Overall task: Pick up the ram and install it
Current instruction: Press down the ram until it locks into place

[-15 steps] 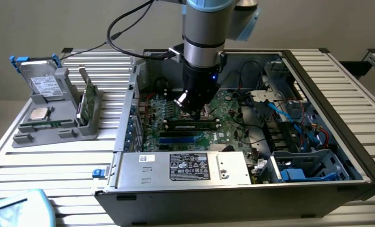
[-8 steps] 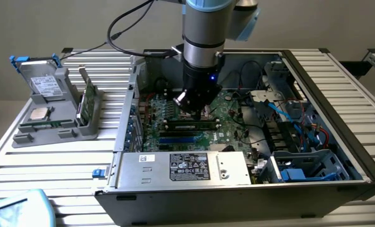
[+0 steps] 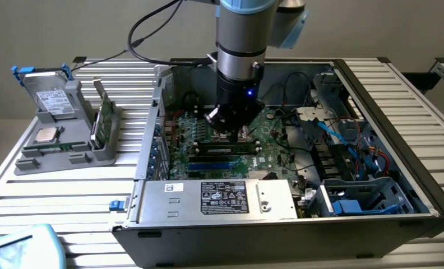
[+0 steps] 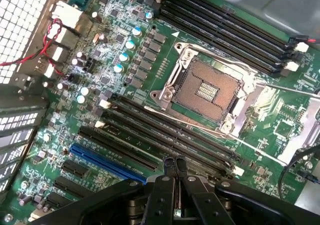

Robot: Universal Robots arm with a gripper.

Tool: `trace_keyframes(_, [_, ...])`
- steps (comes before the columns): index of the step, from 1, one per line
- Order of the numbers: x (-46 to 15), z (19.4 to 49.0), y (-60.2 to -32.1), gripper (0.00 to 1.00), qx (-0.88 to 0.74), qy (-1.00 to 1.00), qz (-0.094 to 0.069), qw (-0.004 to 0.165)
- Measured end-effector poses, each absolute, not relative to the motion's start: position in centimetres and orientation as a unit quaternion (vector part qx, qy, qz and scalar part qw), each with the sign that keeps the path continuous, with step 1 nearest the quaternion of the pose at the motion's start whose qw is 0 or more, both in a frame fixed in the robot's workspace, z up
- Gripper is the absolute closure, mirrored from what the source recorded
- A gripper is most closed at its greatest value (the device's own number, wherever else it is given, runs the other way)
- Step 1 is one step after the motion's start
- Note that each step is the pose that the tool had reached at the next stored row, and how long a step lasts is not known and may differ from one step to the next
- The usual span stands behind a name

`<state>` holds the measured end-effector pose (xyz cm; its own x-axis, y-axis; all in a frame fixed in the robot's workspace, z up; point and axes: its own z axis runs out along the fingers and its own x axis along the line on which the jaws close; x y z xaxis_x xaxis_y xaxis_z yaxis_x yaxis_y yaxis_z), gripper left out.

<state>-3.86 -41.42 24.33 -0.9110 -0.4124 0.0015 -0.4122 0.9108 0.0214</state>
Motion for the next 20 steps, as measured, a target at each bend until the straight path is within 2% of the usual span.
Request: trace_keyframes(20, [-3.88,24.42,-41.42,0.89,0.096,-0.995,-0.010,-0.002])
